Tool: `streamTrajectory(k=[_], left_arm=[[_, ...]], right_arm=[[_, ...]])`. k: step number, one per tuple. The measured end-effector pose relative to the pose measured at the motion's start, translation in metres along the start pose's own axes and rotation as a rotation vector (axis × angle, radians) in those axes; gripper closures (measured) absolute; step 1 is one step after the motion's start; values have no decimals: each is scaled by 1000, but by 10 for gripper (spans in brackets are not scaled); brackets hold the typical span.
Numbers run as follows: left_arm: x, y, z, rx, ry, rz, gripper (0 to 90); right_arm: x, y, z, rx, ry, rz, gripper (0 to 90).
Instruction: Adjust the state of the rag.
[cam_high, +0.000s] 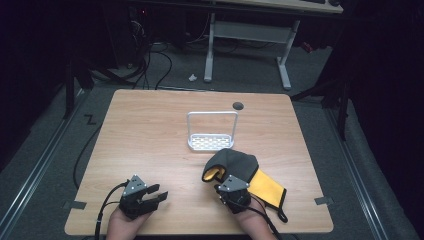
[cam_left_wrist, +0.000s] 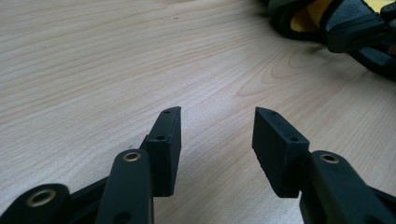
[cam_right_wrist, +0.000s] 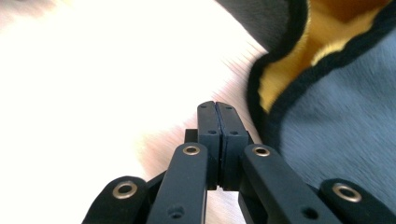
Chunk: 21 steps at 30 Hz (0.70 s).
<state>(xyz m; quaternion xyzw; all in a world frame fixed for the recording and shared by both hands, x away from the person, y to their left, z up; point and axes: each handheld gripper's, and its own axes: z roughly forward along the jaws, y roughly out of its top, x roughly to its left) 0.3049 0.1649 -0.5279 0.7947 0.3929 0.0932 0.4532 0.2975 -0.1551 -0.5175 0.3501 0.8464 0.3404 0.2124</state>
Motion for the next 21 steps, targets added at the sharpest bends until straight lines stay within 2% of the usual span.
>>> streamTrajectory(k=[2,3,6,7,8,9,10,11,12,14,15,16,17,19,20,21], left_arm=[[-1,0,0,1,-3,3,526],[-1,0,0,2,2,7,524],[-1,-1,0,1,-5,2,523],[-1,-1,0,1,-5,2,523],[-1,-1,0,2,-6,0,523],[0,-1,0,3,-6,0,523],[0,-1,0,3,-6,0,523],[-1,-1,0,3,-6,-1,523],[-1,-1,1,4,-5,0,523],[-2,-1,2,6,-6,3,522],[-2,-1,2,6,-6,3,522],[-2,-1,2,8,-7,3,522],[-3,-1,2,9,-7,3,522],[-3,-1,3,10,-8,3,522],[-3,-1,3,8,-8,3,522],[-3,-1,2,6,-11,1,521]], right_arm=[[3,2,-2,-8,6,-4,900],[5,2,-9,-26,6,-12,900],[-1,-1,-26,-67,-19,7,900],[-1,-1,-26,-67,-19,7,900],[-15,-7,-43,-97,-74,32,900],[-24,-11,-49,-104,-106,51,900],[-32,-13,-53,-109,-126,69,900],[-32,-13,-53,-109,-126,69,900],[-56,-22,-60,-99,-208,119,897],[-73,-30,-59,-69,-250,147,895],[-73,-30,-59,-69,-250,147,895],[-81,-34,-56,-42,-269,160,895],[-90,-39,-50,-10,-270,189,896],[-98,-48,-36,60,-244,219,900],[-98,-48,-36,60,-244,219,900],[-95,-49,-29,80,-227,207,900]])
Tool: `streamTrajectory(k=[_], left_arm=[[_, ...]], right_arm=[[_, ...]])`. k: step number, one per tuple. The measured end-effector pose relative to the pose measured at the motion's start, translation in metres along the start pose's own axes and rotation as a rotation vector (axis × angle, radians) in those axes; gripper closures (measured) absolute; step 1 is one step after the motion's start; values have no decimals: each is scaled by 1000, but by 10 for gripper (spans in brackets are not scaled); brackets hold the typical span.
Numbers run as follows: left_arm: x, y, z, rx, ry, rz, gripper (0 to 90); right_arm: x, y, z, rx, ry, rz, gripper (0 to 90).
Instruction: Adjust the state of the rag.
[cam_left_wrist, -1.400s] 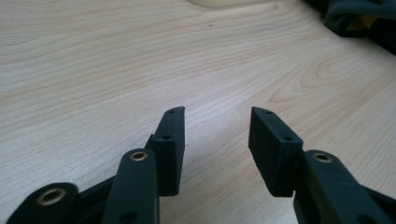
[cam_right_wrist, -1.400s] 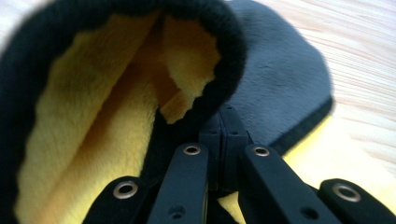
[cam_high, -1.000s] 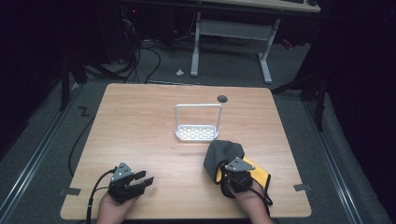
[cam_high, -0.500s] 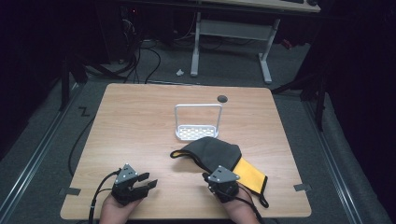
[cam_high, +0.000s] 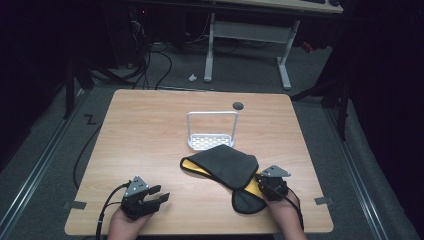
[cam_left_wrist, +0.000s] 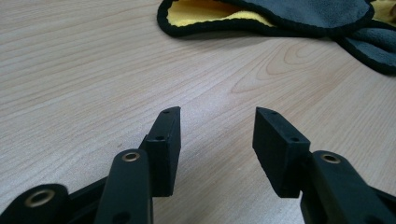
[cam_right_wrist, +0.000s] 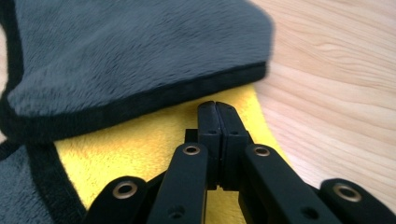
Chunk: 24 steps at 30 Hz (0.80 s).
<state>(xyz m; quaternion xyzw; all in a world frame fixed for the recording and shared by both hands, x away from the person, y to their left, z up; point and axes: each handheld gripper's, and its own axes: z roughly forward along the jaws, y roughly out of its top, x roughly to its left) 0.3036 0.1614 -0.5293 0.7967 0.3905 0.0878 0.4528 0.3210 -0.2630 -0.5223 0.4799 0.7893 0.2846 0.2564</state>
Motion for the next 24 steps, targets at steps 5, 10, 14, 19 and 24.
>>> streamTrajectory(k=[5,10,14,19,24], left_arm=[[-1,1,-1,-5,-7,-1,519],[-8,3,0,-8,-20,13,507],[-20,6,3,-12,-45,32,465],[-50,12,12,-10,-101,94,393],[-80,15,33,31,-100,189,336]], right_arm=[[16,3,2,-16,35,-42,900],[43,9,4,-30,101,-98,900],[72,16,7,-44,175,-148,900],[105,23,8,-56,236,-223,900],[119,26,7,-58,252,-254,898]])
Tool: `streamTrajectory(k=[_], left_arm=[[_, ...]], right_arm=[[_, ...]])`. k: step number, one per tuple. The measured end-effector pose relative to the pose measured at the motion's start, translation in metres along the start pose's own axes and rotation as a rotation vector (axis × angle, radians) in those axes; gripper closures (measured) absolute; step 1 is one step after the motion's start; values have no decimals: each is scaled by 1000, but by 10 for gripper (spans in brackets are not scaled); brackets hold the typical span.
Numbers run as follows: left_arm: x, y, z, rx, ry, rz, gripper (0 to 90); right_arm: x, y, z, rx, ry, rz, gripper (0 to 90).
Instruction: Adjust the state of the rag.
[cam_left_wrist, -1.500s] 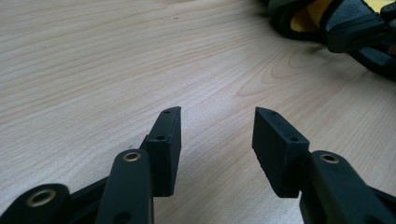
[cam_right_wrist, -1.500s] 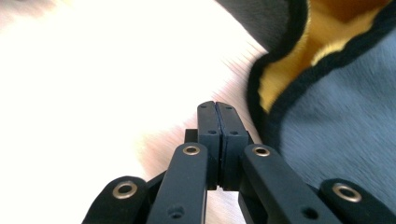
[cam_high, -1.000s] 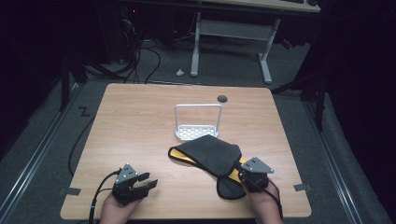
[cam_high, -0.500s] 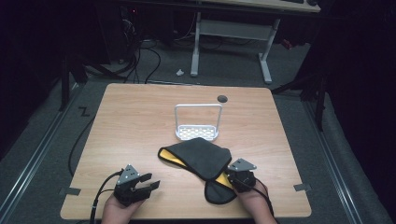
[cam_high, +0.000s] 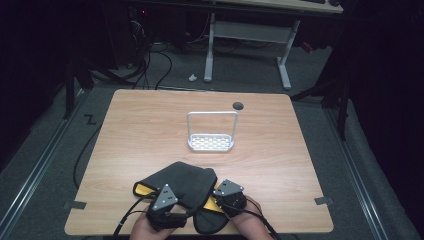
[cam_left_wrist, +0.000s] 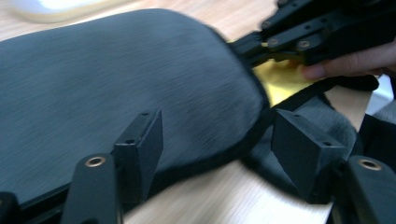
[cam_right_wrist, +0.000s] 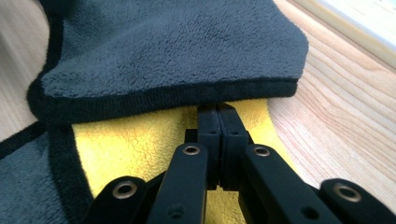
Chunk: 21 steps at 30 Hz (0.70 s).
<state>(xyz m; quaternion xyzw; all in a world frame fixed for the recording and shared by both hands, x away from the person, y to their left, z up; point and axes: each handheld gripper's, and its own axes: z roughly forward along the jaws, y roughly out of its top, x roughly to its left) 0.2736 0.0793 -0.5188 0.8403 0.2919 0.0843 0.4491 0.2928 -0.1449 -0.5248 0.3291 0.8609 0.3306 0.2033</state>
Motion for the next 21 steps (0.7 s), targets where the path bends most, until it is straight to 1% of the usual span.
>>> streamTrajectory(k=[1,2,3,4,5,6,7,9,10,11,13,14,15,16,17,18,19,20,21], left_arm=[[-3,1,5,17,14,23,322],[-6,2,10,34,23,45,322],[-7,2,15,57,38,63,357],[-8,2,19,74,55,79,408],[-7,1,20,74,55,80,408],[-5,1,19,68,57,68,479],[-2,2,17,64,54,49,574],[4,4,13,46,65,19,782],[7,5,11,37,67,9,782],[12,7,7,19,75,-10,795],[21,10,2,-1,83,-47,799],[25,12,-1,-16,87,-63,799],[30,14,-6,-40,90,-79,800],[33,17,-11,-67,98,-95,800],[37,19,-18,-96,104,-109,800],[40,22,-27,-134,116,-120,800],[42,24,-33,-150,121,-125,800],[47,28,-46,-184,132,-135,800],[48,30,-52,-205,143,-140,801]], right_arm=[[0,0,-6,-15,-5,5,880],[0,0,-6,-15,-5,5,880],[-5,-2,-15,-35,-18,26,870],[-7,-4,-20,-39,-26,35,864],[-7,-4,-20,-39,-26,35,864],[-10,-6,-25,-48,-32,48,855],[-12,-8,-31,-61,-34,60,850],[-14,-13,-42,-81,-26,82,822],[-14,-13,-42,-81,-26,82,822],[-13,-13,-43,-86,-21,85,817],[-8,-10,-46,-104,-18,81,778],[-8,-10,-46,-104,-18,81,778],[-7,-8,-45,-104,-24,91,732],[-8,-7,-44,-107,-25,96,712],[-8,-7,-44,-107,-25,96,712],[-10,-8,-43,-104,-29,100,697],[-12,-8,-43,-105,-36,107,679],[-15,-9,-44,-107,-43,120,648],[-15,-10,-44,-110,-43,124,642]])
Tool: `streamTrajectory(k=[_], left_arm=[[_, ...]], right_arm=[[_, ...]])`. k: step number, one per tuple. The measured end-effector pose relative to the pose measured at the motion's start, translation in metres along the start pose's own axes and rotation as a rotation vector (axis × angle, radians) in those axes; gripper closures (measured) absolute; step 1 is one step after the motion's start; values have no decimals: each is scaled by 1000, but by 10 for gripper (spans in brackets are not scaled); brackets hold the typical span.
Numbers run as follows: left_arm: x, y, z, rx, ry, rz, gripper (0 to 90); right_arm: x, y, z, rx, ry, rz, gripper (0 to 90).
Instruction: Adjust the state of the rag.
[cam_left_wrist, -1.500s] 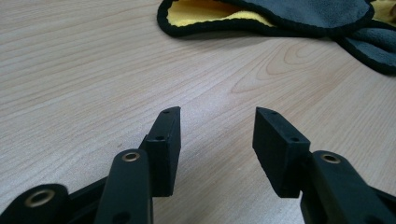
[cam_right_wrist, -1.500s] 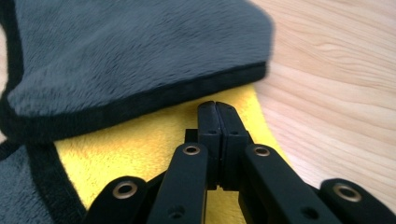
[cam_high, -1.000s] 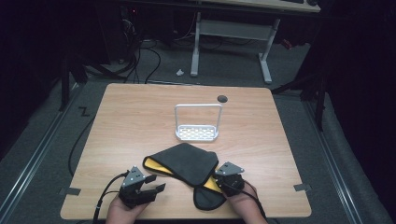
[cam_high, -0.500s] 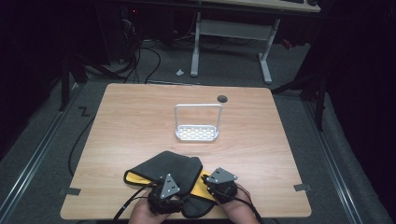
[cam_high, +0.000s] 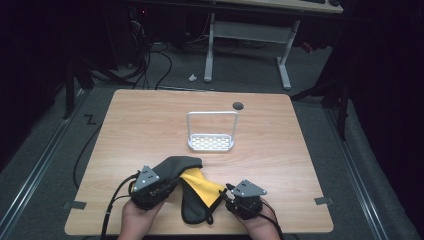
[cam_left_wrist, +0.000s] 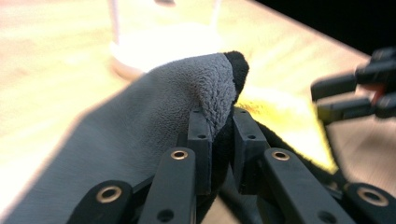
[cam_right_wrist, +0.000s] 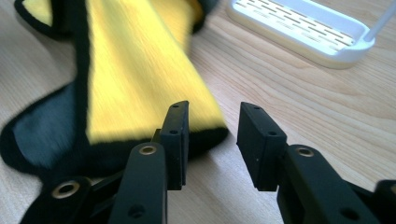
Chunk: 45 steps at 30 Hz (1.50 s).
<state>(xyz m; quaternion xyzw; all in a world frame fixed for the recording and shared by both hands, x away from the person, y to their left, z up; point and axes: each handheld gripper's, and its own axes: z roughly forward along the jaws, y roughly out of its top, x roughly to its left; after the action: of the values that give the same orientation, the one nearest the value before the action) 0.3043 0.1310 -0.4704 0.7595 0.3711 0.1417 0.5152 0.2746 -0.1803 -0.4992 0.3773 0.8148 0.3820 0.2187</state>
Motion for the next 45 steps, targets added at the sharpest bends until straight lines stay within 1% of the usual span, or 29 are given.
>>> streamTrajectory(k=[3,5,6,7,10,12,13,16,17,20,21,23,27,28,29,30,31,32,33,34,35,36,38,39,40,42,43,44,45], left_arm=[[4,8,-13,-41,22,4,801],[5,12,-19,-65,26,-2,801],[5,15,-24,-88,24,-3,801],[5,15,-24,-88,24,-3,801],[5,17,-28,-108,24,-1,802],[4,17,-29,-112,19,1,802],[4,17,-30,-113,10,-2,802],[4,19,-33,-126,-1,-8,802],[4,19,-35,-133,-3,-8,802],[4,20,-38,-143,-4,-5,802],[4,21,-41,-150,-8,-5,802],[3,24,-46,-167,-13,-5,802],[1,27,-50,-181,-17,1,802],[1,27,-51,-183,-17,2,802],[1,27,-51,-180,-15,5,802],[1,27,-51,-180,-15,5,802],[1,27,-51,-174,-11,8,801],[1,26,-51,-172,-6,10,801],[2,25,-50,-166,-2,11,801],[3,25,-49,-161,-3,9,800],[4,24,-48,-151,-6,3,800],[6,22,-45,-136,-10,-6,799],[8,19,-39,-106,-31,-19,798],[7,17,-34,-87,-41,-20,796],[7,16,-30,-69,-51,-16,796],[1,11,-16,-19,-99,-10,791],[-5,3,0,43,-118,2,785],[-5,3,0,43,-118,2,781],[-7,-6,13,98,-140,-8,776]], right_arm=[[-1,0,1,6,-1,10,615],[0,-1,3,10,21,17,591],[5,0,7,19,47,9,563],[5,0,7,19,47,9,563],[16,1,19,34,125,32,502],[24,3,28,46,196,48,477],[32,6,37,50,228,57,474],[39,7,47,71,199,33,456],[40,6,56,86,181,43,441],[38,7,58,84,163,52,412],[35,8,59,87,155,62,398],[26,9,58,62,184,113,390],[25,10,58,41,210,116,424],[26,9,59,38,220,109,473],[30,9,60,44,246,80,628],[30,9,60,44,246,80,628],[33,9,59,45,237,47,839],[33,9,59,45,237,47,839],[29,11,54,42,184,37,868],[24,12,50,33,154,39,870],[24,12,50,33,154,39,870],[14,15,44,11,110,52,870],[-13,21,23,-69,5,103,868],[-33,27,1,-154,-82,119,861],[-33,27,1,-154,-82,119,861],[-47,30,-17,-215,-139,130,845],[-56,28,-26,-228,-160,149,809],[-59,25,-28,-218,-164,161,786],[-61,20,-26,-204,-170,174,766]])
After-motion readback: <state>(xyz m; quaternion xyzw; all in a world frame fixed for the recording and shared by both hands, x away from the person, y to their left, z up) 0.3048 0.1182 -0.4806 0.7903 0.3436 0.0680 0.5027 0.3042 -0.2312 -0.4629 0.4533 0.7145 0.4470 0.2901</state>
